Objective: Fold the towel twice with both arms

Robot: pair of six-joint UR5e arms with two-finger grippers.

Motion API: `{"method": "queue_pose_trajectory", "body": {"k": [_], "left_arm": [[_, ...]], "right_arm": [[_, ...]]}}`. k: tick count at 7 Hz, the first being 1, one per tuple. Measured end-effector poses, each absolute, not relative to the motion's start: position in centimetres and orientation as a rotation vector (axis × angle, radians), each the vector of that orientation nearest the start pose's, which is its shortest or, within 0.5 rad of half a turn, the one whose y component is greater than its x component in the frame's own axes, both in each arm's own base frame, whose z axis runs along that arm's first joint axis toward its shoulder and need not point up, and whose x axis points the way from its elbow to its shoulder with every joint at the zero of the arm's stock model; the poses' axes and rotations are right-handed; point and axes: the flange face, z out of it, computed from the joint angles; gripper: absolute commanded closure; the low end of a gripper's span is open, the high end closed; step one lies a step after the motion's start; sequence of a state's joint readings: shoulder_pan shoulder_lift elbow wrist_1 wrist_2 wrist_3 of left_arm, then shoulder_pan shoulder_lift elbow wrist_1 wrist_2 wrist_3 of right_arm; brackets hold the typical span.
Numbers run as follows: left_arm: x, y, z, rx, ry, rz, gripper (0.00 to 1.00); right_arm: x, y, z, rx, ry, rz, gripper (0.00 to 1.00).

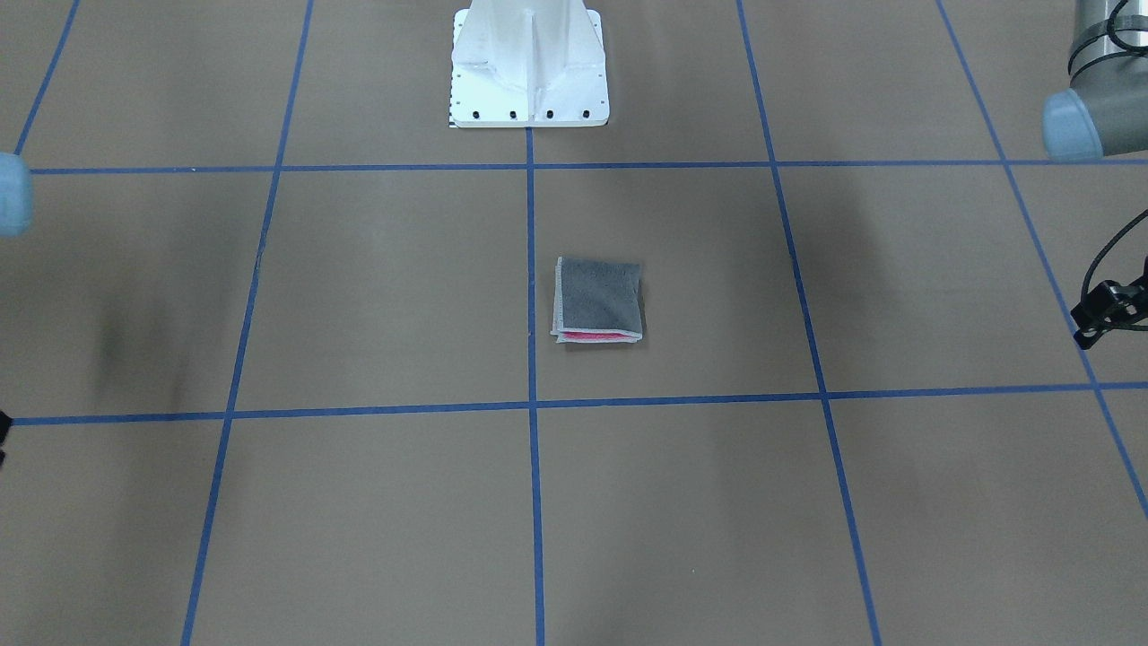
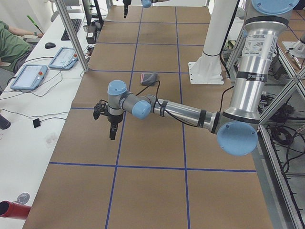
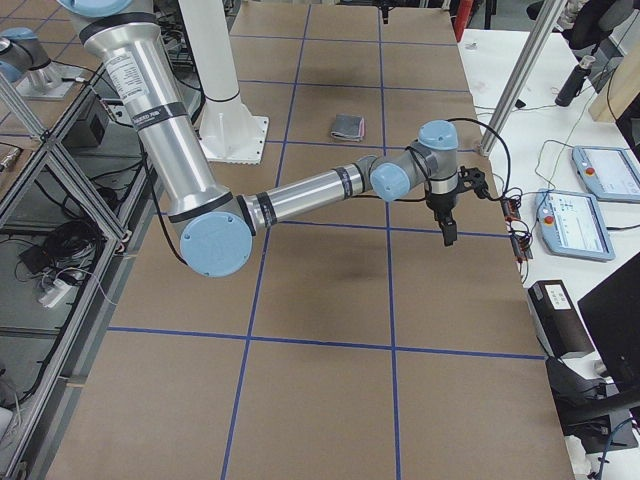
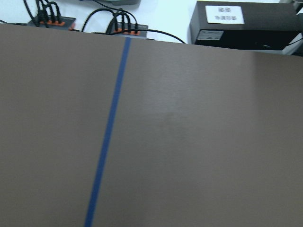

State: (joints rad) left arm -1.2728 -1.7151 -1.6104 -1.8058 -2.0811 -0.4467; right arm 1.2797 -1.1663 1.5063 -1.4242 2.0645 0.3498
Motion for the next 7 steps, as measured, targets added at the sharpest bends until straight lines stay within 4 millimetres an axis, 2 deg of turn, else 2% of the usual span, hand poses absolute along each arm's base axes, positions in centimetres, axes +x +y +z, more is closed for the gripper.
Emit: {"method": "queue_pose_trajectory", "body": {"k": [1,2,3,4,5,7], "left_arm": [[7.1,-56.7,56.4,0.195,0.585,0.060,0.00],[4.2,-55.9,57.4,0.182,0.570,0.140,0.00],[0.9,-54.6,58.5,0.168,0.600,0.192,0.00],[-2.3,-52.8,60.0,0.159,0.653,0.202,0.00],[-4.4,-50.6,61.8,0.143,0.690,0.180,0.00],[-5.8,-47.2,64.4,0.106,0.716,0.146,0.00]], "right_arm": [[-6.1,-66.2,46.8,0.241,-0.565,-0.132,0.00],[-1.4,-65.1,49.2,0.188,-0.551,-0.199,0.00],[2.9,-63.0,52.5,0.151,-0.586,-0.241,0.00],[6.1,-60.4,55.7,0.125,-0.666,-0.230,0.00],[8.3,-57.9,58.4,0.103,-0.737,-0.189,0.00],[9.7,-53.8,62.8,0.050,-0.785,-0.132,0.00]]}}
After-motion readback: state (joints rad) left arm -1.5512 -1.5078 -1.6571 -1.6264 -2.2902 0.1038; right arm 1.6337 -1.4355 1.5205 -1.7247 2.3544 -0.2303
